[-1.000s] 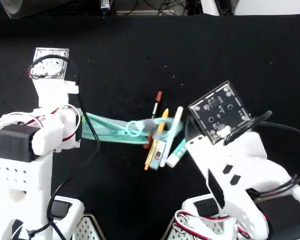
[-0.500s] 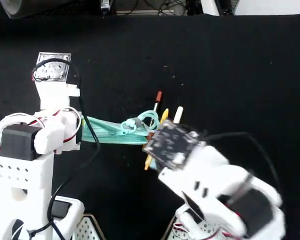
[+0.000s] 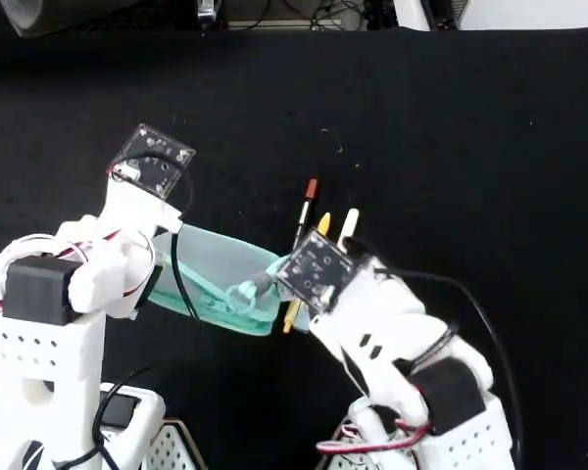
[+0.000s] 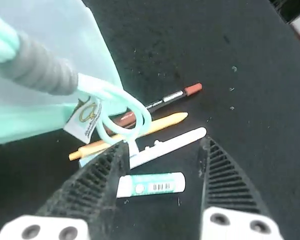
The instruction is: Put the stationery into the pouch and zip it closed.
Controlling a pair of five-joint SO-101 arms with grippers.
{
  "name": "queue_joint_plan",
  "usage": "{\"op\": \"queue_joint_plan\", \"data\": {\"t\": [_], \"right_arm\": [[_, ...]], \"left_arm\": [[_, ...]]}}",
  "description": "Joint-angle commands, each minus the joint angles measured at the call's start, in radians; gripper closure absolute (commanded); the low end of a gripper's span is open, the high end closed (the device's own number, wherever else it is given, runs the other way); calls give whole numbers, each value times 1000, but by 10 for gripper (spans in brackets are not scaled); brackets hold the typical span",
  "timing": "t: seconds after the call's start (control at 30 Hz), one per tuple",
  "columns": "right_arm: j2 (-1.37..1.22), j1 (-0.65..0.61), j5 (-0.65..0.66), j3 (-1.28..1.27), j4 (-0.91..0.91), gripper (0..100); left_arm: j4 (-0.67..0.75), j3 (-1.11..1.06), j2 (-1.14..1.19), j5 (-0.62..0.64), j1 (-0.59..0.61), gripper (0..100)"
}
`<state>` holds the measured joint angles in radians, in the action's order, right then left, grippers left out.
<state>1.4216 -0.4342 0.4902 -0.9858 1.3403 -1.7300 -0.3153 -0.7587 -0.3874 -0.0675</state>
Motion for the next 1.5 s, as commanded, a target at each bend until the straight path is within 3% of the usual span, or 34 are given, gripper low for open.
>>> {"op": "queue_joint_plan", "data": {"t": [0.0, 0.17, 0.37, 0.57, 0.7, 0.83, 0.97, 1.17, 1.3, 1.47], "right_arm": [[51, 15, 8, -31, -9, 762], [74, -35, 8, -113, -28, 762], [73, -38, 2, -240, -250, 761], [73, -37, -5, -278, -359, 740], [73, -37, -100, -277, -394, 671], [68, -40, -117, -282, -440, 681], [19, -41, -112, -220, -382, 679], [7, -72, -120, 70, -129, 680], [4, -210, -155, 189, -28, 680], [5, -390, -161, 117, -9, 680]], "left_arm": [[-6, -2, 3, -20, 7, 970], [-8, -2, 3, -20, -2, 970], [-12, -4, 3, -18, -2, 970], [-12, -2, 3, -18, -4, 970], [-12, -2, 3, -17, -4, 970], [-12, -2, 3, -17, -4, 970], [-12, -2, 3, -17, -4, 970], [-12, -10, 3, -17, -4, 970], [-14, -10, 3, -17, -4, 970], [-15, -12, 3, -20, 5, 970]]}}
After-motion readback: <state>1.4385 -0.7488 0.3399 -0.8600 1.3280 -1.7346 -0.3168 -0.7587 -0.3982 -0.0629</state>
